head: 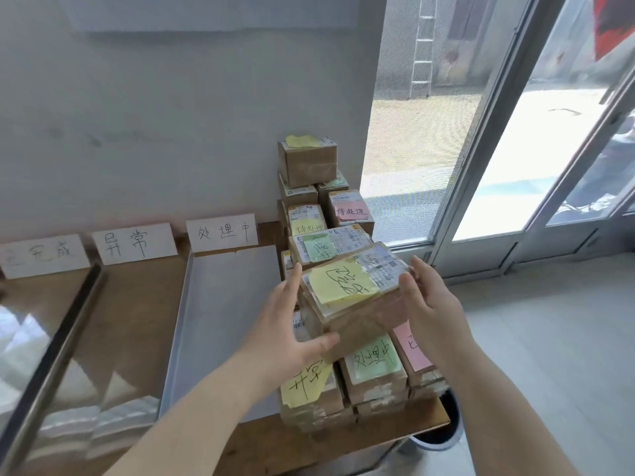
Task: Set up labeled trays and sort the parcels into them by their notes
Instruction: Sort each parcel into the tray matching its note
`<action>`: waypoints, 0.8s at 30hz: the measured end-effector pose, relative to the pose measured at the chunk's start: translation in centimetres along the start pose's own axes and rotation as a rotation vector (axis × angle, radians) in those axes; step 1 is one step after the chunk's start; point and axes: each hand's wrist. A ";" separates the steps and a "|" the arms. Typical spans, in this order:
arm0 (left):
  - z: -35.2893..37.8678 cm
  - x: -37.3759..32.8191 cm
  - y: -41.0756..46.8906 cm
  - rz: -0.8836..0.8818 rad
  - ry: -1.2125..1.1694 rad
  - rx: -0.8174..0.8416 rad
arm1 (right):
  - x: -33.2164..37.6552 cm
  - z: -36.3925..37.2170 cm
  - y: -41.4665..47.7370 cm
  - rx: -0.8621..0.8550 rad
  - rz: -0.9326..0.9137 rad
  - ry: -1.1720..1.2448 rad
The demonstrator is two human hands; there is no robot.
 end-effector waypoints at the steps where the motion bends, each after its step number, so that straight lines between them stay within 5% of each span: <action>1: 0.1 -0.2 0.0 0.003 -0.022 -0.015 | 0.1 0.0 -0.1 -0.004 -0.004 0.006; 18: 0.1 -1.1 -0.6 0.044 -0.096 -0.126 | 1.1 -1.4 0.0 -0.077 -0.108 0.053; 24: -0.8 -1.8 -1.1 0.124 -0.130 -0.278 | 2.8 -1.9 0.3 -0.066 -0.173 0.142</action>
Point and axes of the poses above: each hand's wrist, its own y-axis towards the middle knuckle, its own z-axis out of the palm, x = y × z, and after that the axes turned 8 degrees about -y, right-handed
